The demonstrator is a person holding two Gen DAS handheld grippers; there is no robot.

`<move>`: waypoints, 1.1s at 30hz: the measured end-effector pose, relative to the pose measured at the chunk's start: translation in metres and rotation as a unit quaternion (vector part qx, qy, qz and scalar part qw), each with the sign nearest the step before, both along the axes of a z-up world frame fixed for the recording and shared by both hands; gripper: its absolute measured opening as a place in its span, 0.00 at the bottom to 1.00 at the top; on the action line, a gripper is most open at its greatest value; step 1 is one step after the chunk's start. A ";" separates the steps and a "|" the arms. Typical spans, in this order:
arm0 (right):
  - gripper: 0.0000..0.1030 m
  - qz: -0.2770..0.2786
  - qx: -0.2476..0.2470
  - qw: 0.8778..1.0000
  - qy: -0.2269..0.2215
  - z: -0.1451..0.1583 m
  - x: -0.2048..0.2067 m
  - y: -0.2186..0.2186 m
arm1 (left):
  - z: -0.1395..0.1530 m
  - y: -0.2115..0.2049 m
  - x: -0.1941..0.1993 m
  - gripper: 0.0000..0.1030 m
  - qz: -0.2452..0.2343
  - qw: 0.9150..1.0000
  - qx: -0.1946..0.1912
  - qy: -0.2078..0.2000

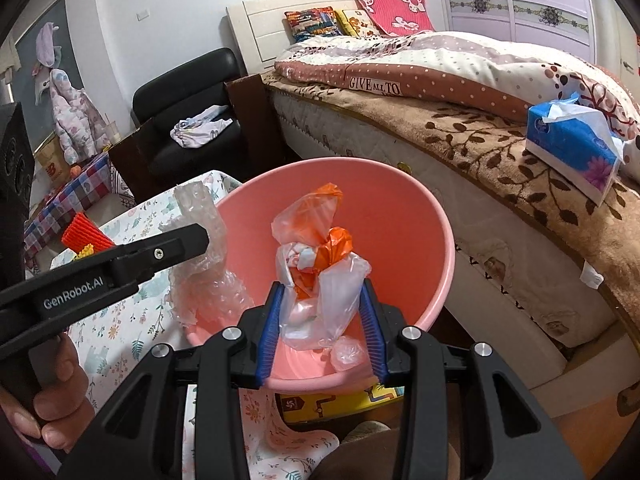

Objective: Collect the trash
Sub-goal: 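Carry both items over the pink bucket and open both tools to drop them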

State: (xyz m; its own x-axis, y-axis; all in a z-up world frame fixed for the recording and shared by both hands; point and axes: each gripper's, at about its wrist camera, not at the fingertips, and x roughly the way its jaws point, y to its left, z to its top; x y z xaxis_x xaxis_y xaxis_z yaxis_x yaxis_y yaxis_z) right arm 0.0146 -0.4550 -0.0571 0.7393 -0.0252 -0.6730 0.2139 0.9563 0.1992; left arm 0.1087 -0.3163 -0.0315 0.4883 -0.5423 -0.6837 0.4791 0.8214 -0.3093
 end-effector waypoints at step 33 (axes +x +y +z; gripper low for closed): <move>0.50 0.013 0.004 1.000 -0.011 0.013 0.002 0.025 | 0.026 0.049 -0.013 0.50 0.042 0.998 -0.002 -0.039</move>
